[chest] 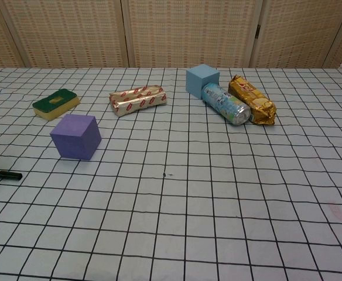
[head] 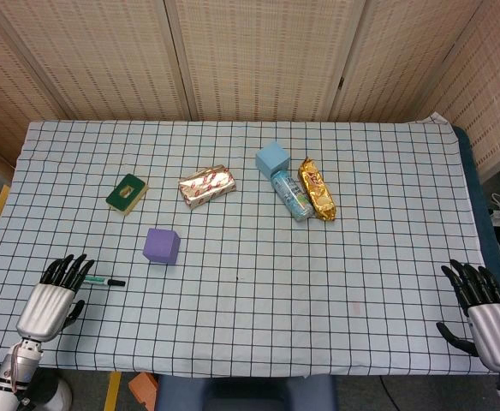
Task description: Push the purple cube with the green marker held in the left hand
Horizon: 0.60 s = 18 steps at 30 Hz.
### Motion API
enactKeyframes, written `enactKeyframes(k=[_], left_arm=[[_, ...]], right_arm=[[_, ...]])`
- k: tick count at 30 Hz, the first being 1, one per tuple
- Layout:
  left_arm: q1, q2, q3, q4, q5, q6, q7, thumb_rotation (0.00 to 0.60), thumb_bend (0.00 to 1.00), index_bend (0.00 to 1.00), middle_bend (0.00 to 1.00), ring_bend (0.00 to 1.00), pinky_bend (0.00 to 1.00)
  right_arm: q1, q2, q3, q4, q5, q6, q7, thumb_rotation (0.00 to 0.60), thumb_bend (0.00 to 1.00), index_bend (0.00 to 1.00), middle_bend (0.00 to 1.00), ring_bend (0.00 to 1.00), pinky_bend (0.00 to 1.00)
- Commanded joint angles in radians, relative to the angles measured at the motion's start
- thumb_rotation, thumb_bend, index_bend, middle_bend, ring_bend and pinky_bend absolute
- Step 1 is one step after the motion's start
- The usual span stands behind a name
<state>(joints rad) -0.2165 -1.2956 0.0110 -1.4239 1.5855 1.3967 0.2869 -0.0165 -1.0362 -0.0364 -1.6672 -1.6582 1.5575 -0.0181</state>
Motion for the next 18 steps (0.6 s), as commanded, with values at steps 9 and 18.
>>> enactKeyframes(k=[9, 18], left_arm=[[-0.063, -0.062, 0.017, 0.12, 0.013, -0.12, 0.065, 0.6, 0.41, 0.14, 0.09, 0.41, 0.79], [-0.114, -0.171, 0.006, 0.313, 0.007, -0.181, 0.114, 0.6, 0.41, 0.25, 0.25, 0.64, 0.96]], right_arm=[[0.004, -0.001, 0.003, -0.003, 0.009, -0.011, -0.004, 0.6, 0.13, 0.0, 0.0, 0.0, 0.0], [0.008, -0.002, 0.006, -0.007, 0.026, -0.027, -0.016, 0.6, 0.13, 0.0, 0.0, 0.0, 0.0]])
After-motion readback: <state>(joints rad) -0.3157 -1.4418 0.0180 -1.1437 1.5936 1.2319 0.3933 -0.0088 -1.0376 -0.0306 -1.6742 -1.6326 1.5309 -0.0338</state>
